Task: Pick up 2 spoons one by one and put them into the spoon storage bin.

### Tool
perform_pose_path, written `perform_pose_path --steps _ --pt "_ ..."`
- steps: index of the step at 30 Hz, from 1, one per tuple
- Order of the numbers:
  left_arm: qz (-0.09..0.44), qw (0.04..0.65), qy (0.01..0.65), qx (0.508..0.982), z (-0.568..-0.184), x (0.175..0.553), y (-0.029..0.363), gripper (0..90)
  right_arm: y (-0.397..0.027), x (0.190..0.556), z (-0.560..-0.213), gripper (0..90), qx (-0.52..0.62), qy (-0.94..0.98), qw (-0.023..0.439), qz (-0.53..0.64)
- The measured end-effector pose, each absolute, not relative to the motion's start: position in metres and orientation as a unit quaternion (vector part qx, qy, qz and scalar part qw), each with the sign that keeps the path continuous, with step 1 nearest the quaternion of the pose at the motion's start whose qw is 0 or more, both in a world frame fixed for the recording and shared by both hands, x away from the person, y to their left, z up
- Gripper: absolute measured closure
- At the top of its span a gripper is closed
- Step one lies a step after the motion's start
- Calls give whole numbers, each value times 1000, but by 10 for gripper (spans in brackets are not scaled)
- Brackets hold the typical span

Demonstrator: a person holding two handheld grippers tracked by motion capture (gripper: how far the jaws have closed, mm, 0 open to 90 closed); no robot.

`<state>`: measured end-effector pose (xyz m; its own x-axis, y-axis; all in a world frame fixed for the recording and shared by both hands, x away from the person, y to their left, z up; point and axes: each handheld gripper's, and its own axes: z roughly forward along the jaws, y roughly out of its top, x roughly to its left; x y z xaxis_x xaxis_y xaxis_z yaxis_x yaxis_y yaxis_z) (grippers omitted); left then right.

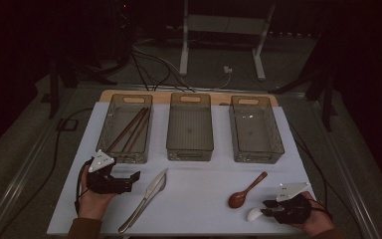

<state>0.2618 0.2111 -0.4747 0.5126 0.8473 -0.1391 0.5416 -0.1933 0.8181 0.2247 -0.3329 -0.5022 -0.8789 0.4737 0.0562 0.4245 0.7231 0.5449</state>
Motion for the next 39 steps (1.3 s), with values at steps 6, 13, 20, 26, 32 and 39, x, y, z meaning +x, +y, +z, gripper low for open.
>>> perform_pose_path --steps 6,13,20,26,32,39 --pt "174 433 461 755 -476 262 209 7 -331 224 -504 733 230 934 31 272" --pt "174 433 462 754 -475 262 209 7 -333 225 -505 841 236 932 36 271" --pt "174 432 462 755 -475 262 210 6 -335 225 -505 846 247 927 32 280" --pt "176 433 462 753 -475 261 211 7 -336 224 -505 846 254 924 36 283" --pt "181 436 464 750 -474 261 213 6 -337 225 -504 846 265 918 47 290" --pt "186 436 463 749 -472 260 214 6 -340 227 -498 847 282 907 63 305"
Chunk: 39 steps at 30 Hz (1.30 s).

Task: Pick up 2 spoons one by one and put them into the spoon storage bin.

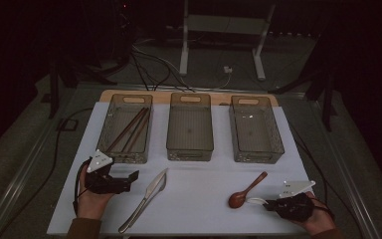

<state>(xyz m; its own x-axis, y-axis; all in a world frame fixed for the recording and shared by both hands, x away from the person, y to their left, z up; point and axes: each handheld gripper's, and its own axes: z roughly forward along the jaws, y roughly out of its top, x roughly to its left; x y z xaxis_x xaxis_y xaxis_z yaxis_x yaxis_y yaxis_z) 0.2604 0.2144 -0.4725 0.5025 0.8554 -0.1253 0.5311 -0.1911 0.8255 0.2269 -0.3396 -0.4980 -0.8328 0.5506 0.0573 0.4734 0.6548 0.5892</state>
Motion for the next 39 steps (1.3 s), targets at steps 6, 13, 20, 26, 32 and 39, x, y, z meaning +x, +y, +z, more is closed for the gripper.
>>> perform_pose_path --steps 6,13,20,26,32,39 --pt "182 439 464 747 -472 261 218 7 -339 232 -494 847 304 896 82 313" --pt "183 439 465 747 -473 261 220 7 -337 239 -488 847 322 885 99 323" --pt "199 447 459 741 -473 258 221 7 -333 246 -480 847 339 870 118 337" --pt "208 452 455 738 -473 256 224 7 -327 252 -473 847 351 860 132 346" --pt "218 459 451 734 -473 255 226 7 -321 260 -465 847 359 851 144 355" --pt "223 465 445 732 -473 253 228 7 -312 269 -457 847 363 843 157 364"
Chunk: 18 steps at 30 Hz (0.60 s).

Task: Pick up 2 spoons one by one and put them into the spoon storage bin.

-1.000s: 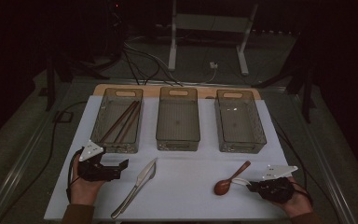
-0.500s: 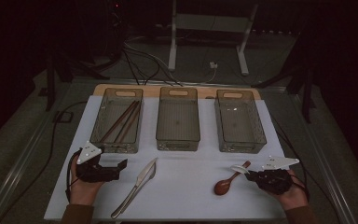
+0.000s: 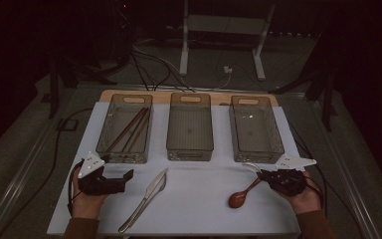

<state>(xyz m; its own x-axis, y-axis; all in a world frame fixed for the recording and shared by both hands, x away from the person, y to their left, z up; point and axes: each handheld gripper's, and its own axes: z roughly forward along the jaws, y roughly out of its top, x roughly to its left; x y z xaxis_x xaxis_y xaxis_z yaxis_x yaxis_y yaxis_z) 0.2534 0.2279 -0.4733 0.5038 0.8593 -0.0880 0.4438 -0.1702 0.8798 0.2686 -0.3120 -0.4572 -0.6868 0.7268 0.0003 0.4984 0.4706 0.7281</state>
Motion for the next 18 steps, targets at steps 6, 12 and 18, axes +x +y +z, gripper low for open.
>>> perform_pose_path --steps 6,12,18 --pt "226 472 442 729 -474 253 229 7 -305 275 -453 847 369 838 163 369" --pt "225 471 437 733 -473 252 228 7 -300 282 -451 847 372 834 167 372" --pt "230 468 433 736 -473 251 226 8 -292 289 -449 847 376 830 169 374"
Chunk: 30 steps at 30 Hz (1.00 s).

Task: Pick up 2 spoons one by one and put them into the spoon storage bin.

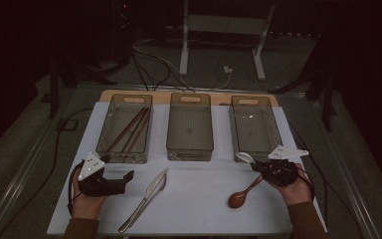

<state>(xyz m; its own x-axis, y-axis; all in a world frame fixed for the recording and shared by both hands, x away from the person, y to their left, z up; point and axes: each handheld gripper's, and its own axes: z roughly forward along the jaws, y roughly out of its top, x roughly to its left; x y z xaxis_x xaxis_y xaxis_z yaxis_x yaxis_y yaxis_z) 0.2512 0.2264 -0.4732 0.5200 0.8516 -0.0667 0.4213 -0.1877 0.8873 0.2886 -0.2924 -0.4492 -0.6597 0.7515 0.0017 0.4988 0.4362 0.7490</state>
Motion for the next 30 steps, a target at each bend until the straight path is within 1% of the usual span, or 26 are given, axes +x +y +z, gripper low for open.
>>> perform_pose_path --steps 30 --pt "236 461 443 732 -474 250 229 8 -260 322 -434 847 386 816 172 394"
